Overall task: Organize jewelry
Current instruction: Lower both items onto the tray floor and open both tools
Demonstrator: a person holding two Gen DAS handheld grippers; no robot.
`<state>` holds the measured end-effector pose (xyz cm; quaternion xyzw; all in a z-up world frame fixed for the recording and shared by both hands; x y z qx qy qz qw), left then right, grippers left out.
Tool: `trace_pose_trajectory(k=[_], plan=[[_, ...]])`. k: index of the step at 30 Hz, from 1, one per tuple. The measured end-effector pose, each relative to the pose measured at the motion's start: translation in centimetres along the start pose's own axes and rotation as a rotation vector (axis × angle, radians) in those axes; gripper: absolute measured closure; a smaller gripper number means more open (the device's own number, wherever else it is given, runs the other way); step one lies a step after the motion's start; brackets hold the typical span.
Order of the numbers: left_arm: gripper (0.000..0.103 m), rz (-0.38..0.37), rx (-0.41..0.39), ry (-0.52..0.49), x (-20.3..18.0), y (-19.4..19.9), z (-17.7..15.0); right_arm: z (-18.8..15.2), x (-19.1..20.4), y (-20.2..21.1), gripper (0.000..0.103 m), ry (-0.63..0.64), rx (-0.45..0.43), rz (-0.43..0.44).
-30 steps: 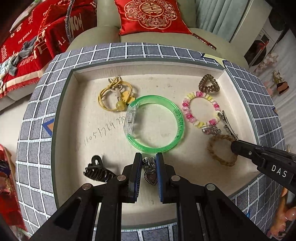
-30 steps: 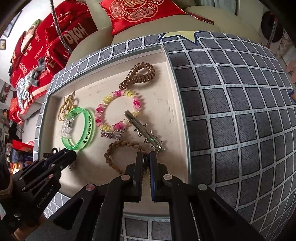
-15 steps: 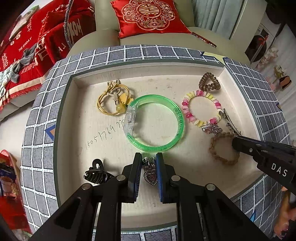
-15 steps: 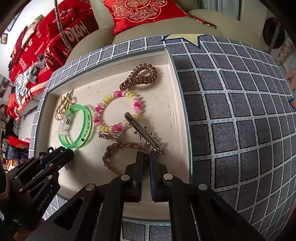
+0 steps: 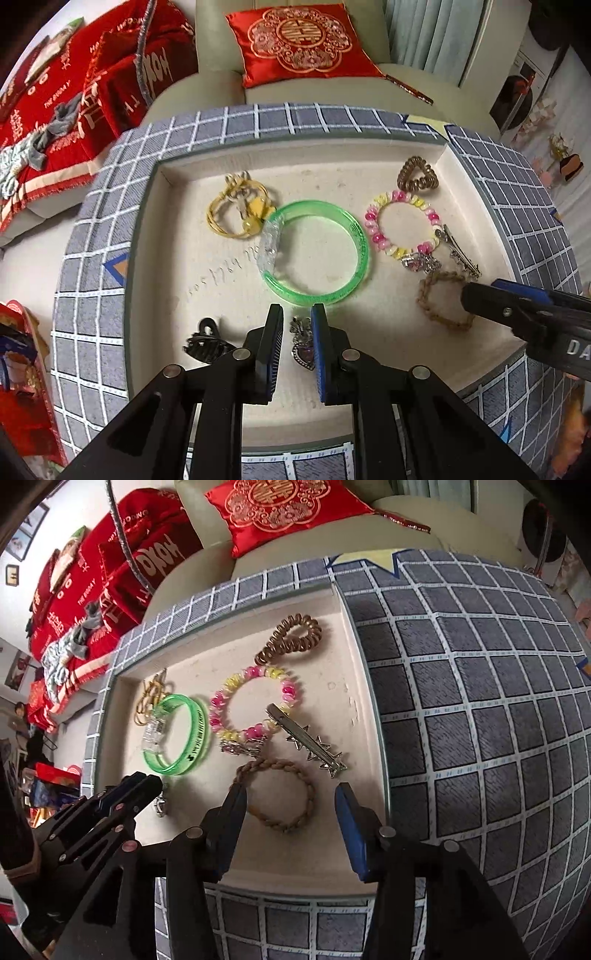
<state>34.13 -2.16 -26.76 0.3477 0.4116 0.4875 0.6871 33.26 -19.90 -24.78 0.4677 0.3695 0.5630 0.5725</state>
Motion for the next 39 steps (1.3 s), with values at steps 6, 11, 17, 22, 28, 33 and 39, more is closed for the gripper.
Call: trace_pose_trajectory(k=[6,11,17,22,28,33,39], plan=[[0.073,0.013,0.002,0.009,0.3,0.2,0.1,-0.4,-0.5,1.8,0.049,-0.021,-0.026,-0.001],[0.073,0.026,-0.01,-0.011,0.1,0.8,0.2,-0.8,-1.0,2.4,0.049,-0.034,-0.029,-0.005],[0.072,0.038,-0.03,-0.03,-0.3,1.9,0.4,-1.3,-1.0,3.1,0.049,-0.036,-0.035,-0.008],[0.0,0.053,-0.042,-0.013,0.2,2.6,0.5,-1.4,-0.8,3.5,0.049,-0.026,-0.037,-0.015],[0.0,0.076,-0.098,-0.011,0.6,4.5,0.9,-1.6,-0.8,3.9,0.049,-0.024,-0.029,-0.024],[0.0,0.079,-0.095,-0.001,1.0,5.5,0.1,-2.2,-0.1,4.2,0.039,-0.011,-0.026,-0.01],[0.0,0.083,-0.094,0.014,1.3,6.7,-1.9,-3.2,0.5,5.7,0.022,-0.013,-0.055,0.007]])
Point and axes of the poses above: each gripper's, at about its wrist camera, not at the fingertips, and y roughly against the way its jaws point, x to its left, z to its top, the point moved 5 cm from there along -y, roughly the way its jaws point, and after that the axes turned 11 degrees about -z, right-handed, at the moved point
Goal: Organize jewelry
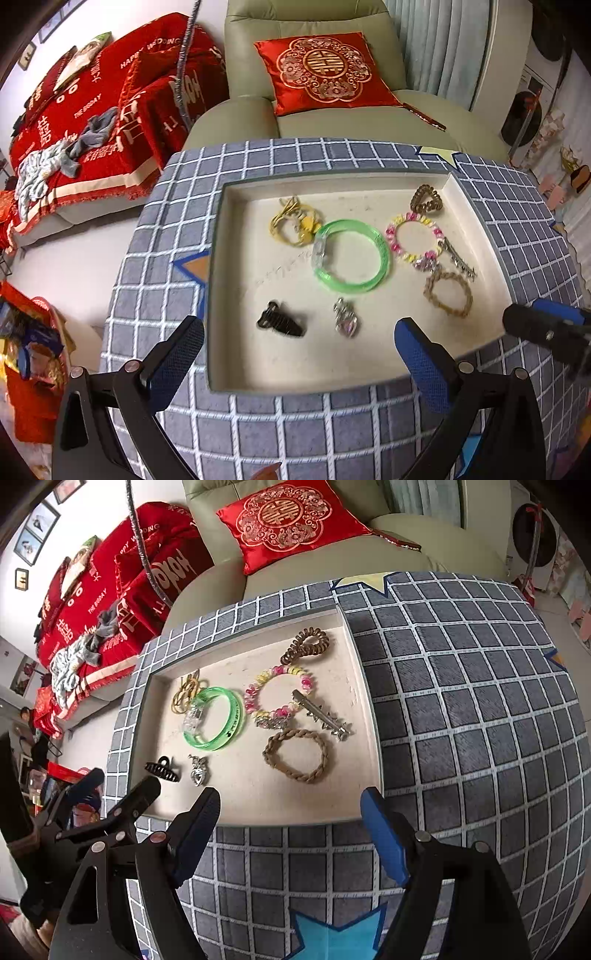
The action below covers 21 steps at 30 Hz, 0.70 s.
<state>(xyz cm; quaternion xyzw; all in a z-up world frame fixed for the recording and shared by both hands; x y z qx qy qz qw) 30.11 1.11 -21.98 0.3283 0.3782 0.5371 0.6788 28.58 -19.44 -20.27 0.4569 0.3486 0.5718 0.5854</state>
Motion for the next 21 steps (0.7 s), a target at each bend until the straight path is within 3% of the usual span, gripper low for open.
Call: trace_pose_trajectory(k=[8,14,15,16,18,21], plan=[[0.0,0.021,-0.057,0.039,1.1,3.7,-2.4,-2.2,0.5,2.6,0.017,0.013,-0.073,-0.037],[0.0,0.044,-0.09,0.055,1.4,6.5,-3.7,-3.5,0.9,5.8,0.017,0.025,-0.233,-0.084],[0.0,0.046,-0.098,0.055,1.4,6.9,-3.8,-3.7,1.1,6.5,0.015,0.037,-0.271,-0.104],[0.0,0.047,-0.104,0.053,1.3,7.2,-3.9,-3.8,1.3,7.0,0.0,0.048,-0.293,-0.116],[0.0,0.045,-0.114,0.043,1.2,8.0,-4.2,-4.3,2.0,8.3,0.0,0.08,-0.348,-0.14],[0.0,0.047,-0.12,0.034,1.1,9.1,-4.6,-5.0,2.9,9.1,0.0,0.119,-0.357,-0.152]])
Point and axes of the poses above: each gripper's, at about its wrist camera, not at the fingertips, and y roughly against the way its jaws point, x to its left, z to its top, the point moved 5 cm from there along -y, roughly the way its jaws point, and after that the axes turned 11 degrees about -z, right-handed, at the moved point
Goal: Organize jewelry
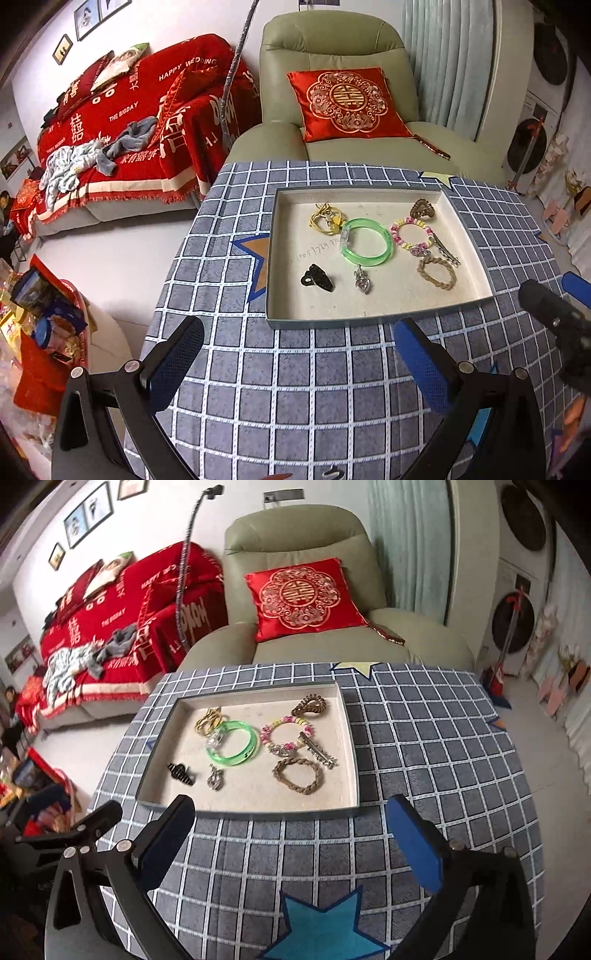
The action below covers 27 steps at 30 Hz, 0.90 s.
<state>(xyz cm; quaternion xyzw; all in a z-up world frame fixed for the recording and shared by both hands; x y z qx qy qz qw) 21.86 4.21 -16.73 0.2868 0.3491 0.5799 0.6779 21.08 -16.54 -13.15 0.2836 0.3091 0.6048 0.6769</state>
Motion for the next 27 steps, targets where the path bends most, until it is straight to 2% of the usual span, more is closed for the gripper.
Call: trace_pose_trajectory(k=[13,27], plan=[[0.0,-0.006,0.019,0.055,0.4,2.4,-1.5,-2.2,-0.9,1.6,0.0,-0.002,0.064,-0.064],[0.0,0.0,-0.017,0.044,0.7,3.7,-2.1,-2.3,-1.1,3.6,0.0,-0.007,-0.001,-0.083]])
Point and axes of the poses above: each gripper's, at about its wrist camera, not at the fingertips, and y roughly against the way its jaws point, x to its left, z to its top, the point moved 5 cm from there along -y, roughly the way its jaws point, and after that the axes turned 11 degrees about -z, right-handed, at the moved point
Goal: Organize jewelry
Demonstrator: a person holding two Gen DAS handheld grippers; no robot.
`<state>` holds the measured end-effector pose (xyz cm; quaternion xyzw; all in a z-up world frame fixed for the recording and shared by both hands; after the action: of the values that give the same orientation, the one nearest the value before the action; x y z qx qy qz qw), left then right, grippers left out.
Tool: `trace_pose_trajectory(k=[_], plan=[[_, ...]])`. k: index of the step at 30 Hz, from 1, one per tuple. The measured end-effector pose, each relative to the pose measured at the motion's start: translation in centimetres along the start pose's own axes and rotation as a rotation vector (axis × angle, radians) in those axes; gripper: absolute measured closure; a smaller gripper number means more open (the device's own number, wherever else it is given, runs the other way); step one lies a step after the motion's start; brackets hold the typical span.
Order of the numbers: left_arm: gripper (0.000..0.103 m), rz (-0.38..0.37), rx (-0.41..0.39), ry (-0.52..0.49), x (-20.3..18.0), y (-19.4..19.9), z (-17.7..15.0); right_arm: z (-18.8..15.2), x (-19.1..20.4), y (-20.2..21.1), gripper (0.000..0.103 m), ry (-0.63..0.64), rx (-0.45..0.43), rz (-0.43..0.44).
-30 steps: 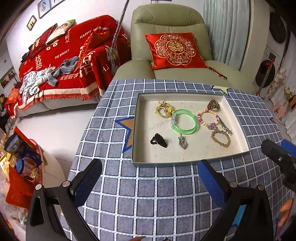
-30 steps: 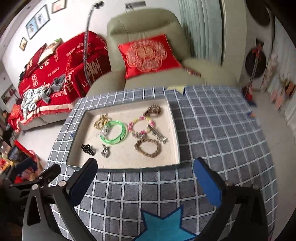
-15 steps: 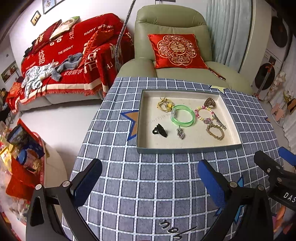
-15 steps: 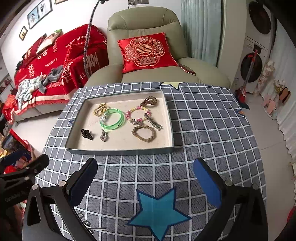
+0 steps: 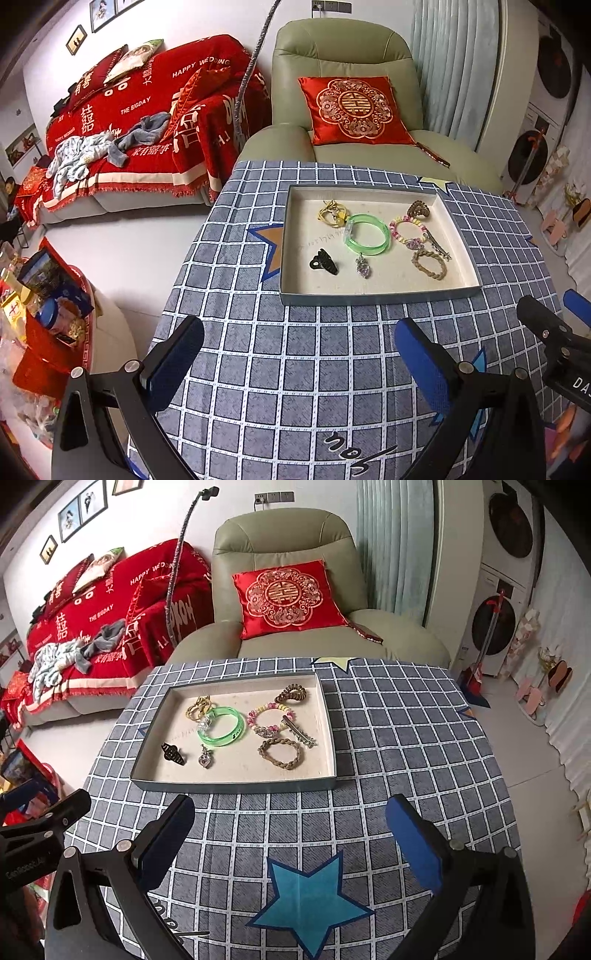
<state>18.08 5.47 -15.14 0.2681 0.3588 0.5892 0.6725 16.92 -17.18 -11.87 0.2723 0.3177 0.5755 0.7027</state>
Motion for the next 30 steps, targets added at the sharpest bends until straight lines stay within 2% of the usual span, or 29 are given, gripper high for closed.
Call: trace_pose_trajectory(k=[30], plan=[[0.0,-0.024,0.024,0.008,-0.1,0.7,-0.4,0.6,0.5,1.6,0.0,-0.002,-0.016,-0.001]])
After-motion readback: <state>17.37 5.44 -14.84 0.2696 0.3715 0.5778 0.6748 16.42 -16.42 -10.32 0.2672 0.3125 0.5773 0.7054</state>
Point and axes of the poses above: each gripper's, at about its wrist camera, not at the fingertips, and y roughly against the way its jaws point, x to its left, z to its top, the point moved 5 cm from there along -y, roughly the way its jaws point, and after that the axes turned 11 degrees about -z, right-handed, at the moved point
